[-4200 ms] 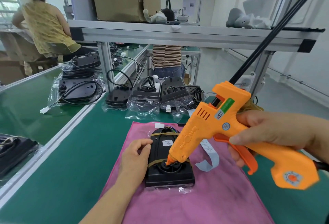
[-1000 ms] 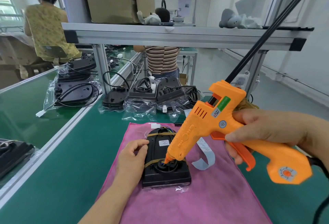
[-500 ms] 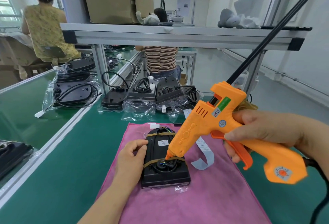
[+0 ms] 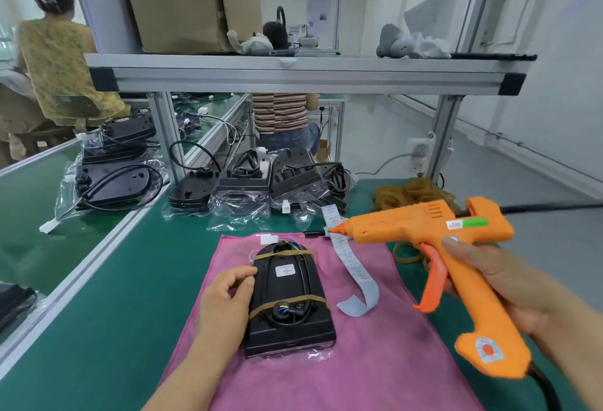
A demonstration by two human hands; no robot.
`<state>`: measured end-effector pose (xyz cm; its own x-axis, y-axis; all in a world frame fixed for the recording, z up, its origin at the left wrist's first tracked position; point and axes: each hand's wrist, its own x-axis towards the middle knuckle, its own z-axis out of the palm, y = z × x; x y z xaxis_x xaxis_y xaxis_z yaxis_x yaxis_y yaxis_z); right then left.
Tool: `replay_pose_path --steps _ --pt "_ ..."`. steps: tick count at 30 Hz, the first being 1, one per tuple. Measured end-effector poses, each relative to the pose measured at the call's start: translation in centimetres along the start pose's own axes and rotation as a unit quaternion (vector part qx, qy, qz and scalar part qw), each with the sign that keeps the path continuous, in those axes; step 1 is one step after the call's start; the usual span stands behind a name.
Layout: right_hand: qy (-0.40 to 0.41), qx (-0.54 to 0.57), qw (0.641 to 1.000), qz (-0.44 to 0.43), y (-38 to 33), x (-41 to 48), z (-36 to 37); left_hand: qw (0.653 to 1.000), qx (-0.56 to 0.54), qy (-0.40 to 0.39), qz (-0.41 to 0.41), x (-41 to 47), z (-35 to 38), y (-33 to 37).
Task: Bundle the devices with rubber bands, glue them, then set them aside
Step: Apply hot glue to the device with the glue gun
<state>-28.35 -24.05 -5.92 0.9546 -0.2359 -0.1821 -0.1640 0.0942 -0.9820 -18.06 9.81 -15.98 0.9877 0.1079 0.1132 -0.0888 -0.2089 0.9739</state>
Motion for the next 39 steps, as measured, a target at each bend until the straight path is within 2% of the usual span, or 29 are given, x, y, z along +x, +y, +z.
replay_pose_path --steps 1,3,8,12,15,18,20,22,24,27,29,31,32,33,34,36,39 --pt "0.046 0.006 0.999 -0.007 0.4 -0.5 0.3 1.0 0.007 0.003 0.007 0.0 0.0 0.0" --pt "0.09 0.055 0.994 0.043 2.0 -1.0 0.5 1.0 0.015 0.006 0.011 0.0 0.1 0.0" --pt "0.164 0.198 0.961 0.101 4.5 -1.2 1.9 1.0 0.012 0.006 0.009 0.1 0.1 -0.1" --pt "0.184 0.269 0.938 0.113 4.8 -0.1 2.2 1.0 0.013 0.004 0.011 0.1 0.1 -0.2" --pt "0.161 0.246 0.947 0.127 4.9 0.1 1.9 1.0 0.008 0.006 0.01 0.1 0.1 -0.3" --pt "0.136 0.15 0.97 0.135 4.5 -0.1 0.8 1.0 0.005 0.003 0.005 0.2 0.1 -0.3" --pt "0.109 0.036 0.982 0.15 4.1 -0.2 0.0 1.0 0.007 0.004 0.004 0.2 0.1 -0.3" --pt "0.097 -0.105 0.974 0.174 3.8 -0.3 -0.7 1.0 0.01 0.005 0.004 0.2 0.1 -0.3" --pt "0.088 -0.232 0.951 0.187 3.5 -0.4 -1.3 1.0 0.01 0.005 -0.001 0.1 0.1 -0.2" --pt "0.044 -0.351 0.912 0.208 2.8 -0.7 -1.4 1.0 0.018 0.007 -0.004 0.1 0.1 0.0" --pt "0.016 -0.458 0.865 0.205 2.3 -0.9 -0.9 1.0 0.021 0.007 -0.004 0.1 0.0 0.0" --pt "0.02 -0.599 0.787 0.145 1.7 -0.9 0.1 1.0 0.02 0.006 0.0 0.0 0.0 0.0" --pt "0.041 -0.642 0.76 0.091 1.4 -0.8 0.8 1.0 0.019 0.006 0.002 0.0 0.1 0.0" --pt "0.061 -0.65 0.757 0.032 1.2 -0.7 1.9 1.0 0.019 0.007 0.001 0.0 0.1 0.0" --pt "0.073 -0.627 0.776 -0.023 1.1 -0.4 3.3 1.0 0.018 0.008 0.0 -0.1 0.2 0.0" --pt "0.063 -0.519 0.846 -0.099 1.5 0.4 6.9 1.0 0.011 0.007 -0.01 -0.2 0.2 0.1" --pt "0.027 -0.37 0.924 -0.096 3.0 2.4 12.5 1.0 0.022 0.006 -0.013 -0.4 0.2 0.4"
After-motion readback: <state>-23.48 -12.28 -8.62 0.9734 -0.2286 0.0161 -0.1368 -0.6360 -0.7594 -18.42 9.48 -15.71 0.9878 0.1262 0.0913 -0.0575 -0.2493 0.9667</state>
